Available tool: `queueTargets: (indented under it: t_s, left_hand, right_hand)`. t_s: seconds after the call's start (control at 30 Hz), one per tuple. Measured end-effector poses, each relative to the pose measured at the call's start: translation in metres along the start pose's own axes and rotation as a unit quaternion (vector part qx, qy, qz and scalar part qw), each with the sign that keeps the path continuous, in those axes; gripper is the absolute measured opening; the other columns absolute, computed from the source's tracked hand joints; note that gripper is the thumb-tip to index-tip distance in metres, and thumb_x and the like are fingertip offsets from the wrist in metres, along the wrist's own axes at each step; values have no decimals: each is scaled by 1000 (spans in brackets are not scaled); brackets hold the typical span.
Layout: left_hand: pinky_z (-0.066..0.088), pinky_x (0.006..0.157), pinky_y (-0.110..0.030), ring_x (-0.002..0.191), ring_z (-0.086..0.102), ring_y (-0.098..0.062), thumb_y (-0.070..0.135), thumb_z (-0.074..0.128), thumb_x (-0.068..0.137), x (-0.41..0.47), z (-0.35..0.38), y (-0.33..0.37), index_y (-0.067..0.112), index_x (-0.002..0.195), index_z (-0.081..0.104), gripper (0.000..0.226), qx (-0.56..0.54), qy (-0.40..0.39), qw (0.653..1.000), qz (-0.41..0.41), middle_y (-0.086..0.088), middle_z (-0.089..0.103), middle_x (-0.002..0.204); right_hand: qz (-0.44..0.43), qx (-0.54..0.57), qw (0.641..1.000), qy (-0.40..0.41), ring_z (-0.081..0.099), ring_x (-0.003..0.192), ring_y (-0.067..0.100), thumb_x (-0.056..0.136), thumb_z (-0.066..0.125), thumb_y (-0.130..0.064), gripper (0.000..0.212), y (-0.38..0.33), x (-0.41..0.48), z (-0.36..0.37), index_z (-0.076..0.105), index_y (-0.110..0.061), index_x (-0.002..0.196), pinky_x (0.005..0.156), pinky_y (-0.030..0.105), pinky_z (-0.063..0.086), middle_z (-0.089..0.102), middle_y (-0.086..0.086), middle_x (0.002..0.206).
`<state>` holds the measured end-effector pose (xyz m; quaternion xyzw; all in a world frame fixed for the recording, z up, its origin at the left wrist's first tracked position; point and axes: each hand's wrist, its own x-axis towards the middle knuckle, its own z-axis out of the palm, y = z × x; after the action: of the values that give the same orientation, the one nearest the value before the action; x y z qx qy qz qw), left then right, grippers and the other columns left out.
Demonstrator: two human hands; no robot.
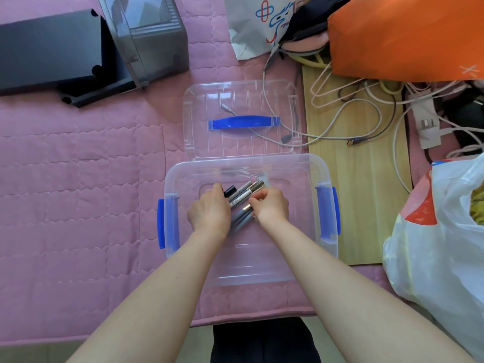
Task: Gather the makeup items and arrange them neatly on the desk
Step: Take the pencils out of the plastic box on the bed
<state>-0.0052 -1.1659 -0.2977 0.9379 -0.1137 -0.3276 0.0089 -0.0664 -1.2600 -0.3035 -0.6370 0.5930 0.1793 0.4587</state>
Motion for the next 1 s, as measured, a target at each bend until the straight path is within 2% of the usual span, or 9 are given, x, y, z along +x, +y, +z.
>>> queueTargets:
  t_s: [0.07, 0.17, 0.27, 0.4, 0.5, 0.63, 0.8, 0.9, 1.0]
  left_hand:
    - [36, 61, -34, 80, 54, -33, 16, 41, 95, 3, 2, 1, 17, 100, 50, 10, -6, -2, 1000, -4, -10, 62, 102]
    - [38, 67, -35, 95, 57, -35, 22, 43, 96, 7, 3, 1, 16, 108, 53, 17, -29, -15, 999, -10, -9, 54, 115]
    - [40, 73, -36, 102, 56, -35, 31, 49, 94, 10, 2, 0, 17, 114, 54, 25, -38, -47, 998, -7, -8, 50, 121]
    - [43, 76, -37, 105, 56, -35, 34, 55, 91, 13, 4, -1, 15, 111, 51, 28, -33, -72, 997, 8, -8, 55, 119]
    - [41, 71, -34, 104, 57, -35, 33, 56, 89, 12, 5, -2, 15, 110, 50, 28, -9, -69, 997, 32, -8, 57, 117]
    - [39, 67, -32, 99, 59, -34, 25, 52, 90, 10, 5, 3, 13, 106, 54, 20, 13, -67, 996, 57, -11, 59, 113]
    - [37, 65, -32, 98, 58, -34, 22, 46, 92, 8, 0, 5, 13, 98, 53, 12, 13, -83, 995, 60, -11, 60, 110]
    - [37, 65, -33, 91, 55, -33, 17, 44, 90, 7, -3, 3, 13, 93, 49, 6, -7, -101, 994, 49, -11, 59, 107]
    - [37, 65, -32, 82, 49, -30, 20, 46, 90, 5, -3, 1, 15, 91, 46, 5, -43, -122, 991, 20, -7, 55, 95]
  right_hand:
    - [14, -1, 1000, 7, 70, 74, 27, 77, 66, -27, 12, 1, 0, 1, 65, -22, 66, 79, 32, 56, 73, 4, 79]
    - [32, -2, 999, 12, 70, 75, 26, 75, 66, -37, 17, -5, 2, 4, 69, -20, 73, 76, 32, 56, 73, 5, 79]
    - [41, -30, 998, 26, 68, 82, 28, 76, 67, -42, 28, -13, 3, 3, 70, -16, 85, 69, 28, 50, 73, 6, 87]
    - [38, -89, 994, 53, 64, 96, 30, 80, 68, -35, 26, -20, 2, 1, 66, -16, 98, 69, 28, 42, 68, 6, 104]
    - [33, -126, 990, 51, 64, 96, 30, 82, 63, -28, 18, -23, 1, 0, 65, -17, 96, 68, 27, 41, 67, 6, 105]
    - [-8, -222, 973, 55, 63, 101, 29, 85, 59, -26, 21, -26, -1, 3, 63, -16, 103, 69, 28, 39, 66, 6, 109]
    - [-53, -304, 950, 52, 63, 101, 26, 86, 54, -17, 21, -34, 1, 15, 64, -18, 104, 77, 29, 43, 65, 4, 110]
    - [-58, -294, 952, 58, 61, 105, 27, 87, 53, -16, 21, -34, -1, 19, 64, -17, 105, 87, 33, 43, 65, 5, 113]
    - [-45, -245, 967, 62, 58, 107, 29, 90, 50, -21, 17, -30, 0, 19, 63, -15, 101, 92, 33, 41, 65, 7, 110]
